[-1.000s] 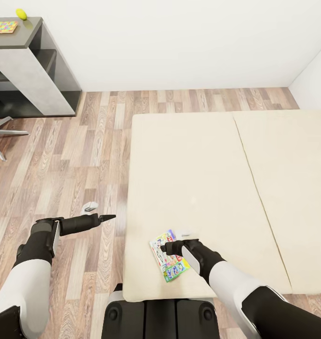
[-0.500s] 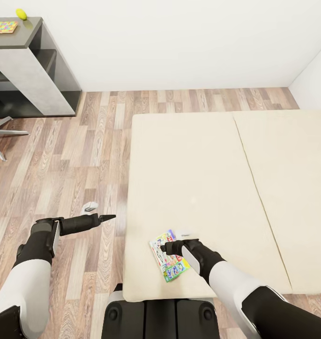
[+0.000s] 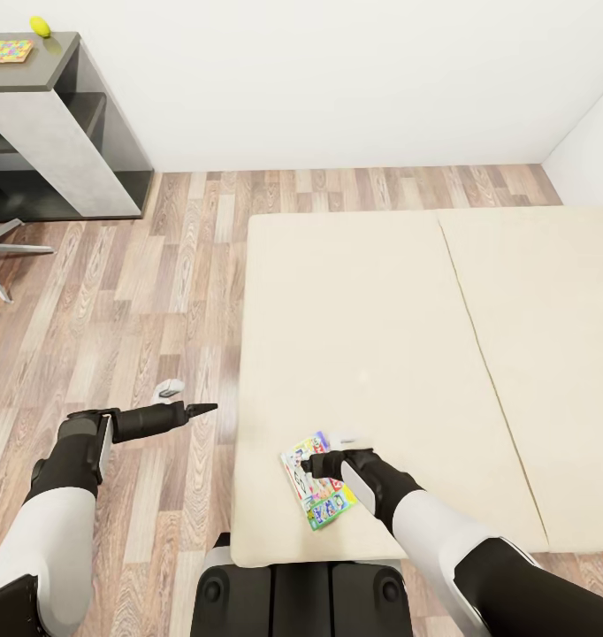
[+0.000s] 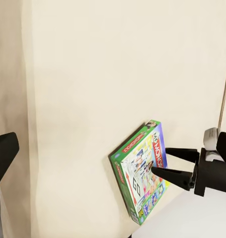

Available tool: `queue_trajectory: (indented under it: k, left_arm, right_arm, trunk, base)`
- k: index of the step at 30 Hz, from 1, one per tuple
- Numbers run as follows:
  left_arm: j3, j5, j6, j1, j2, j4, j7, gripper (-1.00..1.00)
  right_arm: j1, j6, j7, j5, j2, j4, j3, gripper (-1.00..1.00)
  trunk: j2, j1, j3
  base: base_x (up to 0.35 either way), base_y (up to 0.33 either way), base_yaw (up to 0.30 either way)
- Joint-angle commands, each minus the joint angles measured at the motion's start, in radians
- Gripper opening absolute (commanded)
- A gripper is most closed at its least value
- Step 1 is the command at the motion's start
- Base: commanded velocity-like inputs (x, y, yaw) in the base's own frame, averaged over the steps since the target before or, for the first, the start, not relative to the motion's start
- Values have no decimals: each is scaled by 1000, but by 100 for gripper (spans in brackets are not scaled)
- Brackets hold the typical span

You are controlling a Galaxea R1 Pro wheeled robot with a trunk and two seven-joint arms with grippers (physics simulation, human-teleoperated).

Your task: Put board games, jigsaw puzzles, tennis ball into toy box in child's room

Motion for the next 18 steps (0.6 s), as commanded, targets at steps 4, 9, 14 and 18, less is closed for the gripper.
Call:
queue_trajectory:
  k: [4,9,14,18]
  left_arm:
    - [4,-10,8,-1,-1,-1,-10,100]
    - [4,-9,8,-1,-1,-1,-10,100]
    - [4,-9,8,-1,-1,-1,-10,100]
    - [4,-9,8,-1,0,-1,-10,100]
  right_arm:
    - [-1,3,2,2,0,-1,2,100]
    - [-1,2,2,2,0,-1,2,100]
    - [0,2,2,2,0,-1,2,100]
    - [0,2,2,2,0,-1,2,100]
  trunk:
    - [-2,1,-1]
    - [-2,1,-1]
    - [-2,1,-1]
    - [-2,1,-1]
  base:
    - [0,0,0]
    - [0,0,0]
    - [0,0,0]
    - [0,0,0]
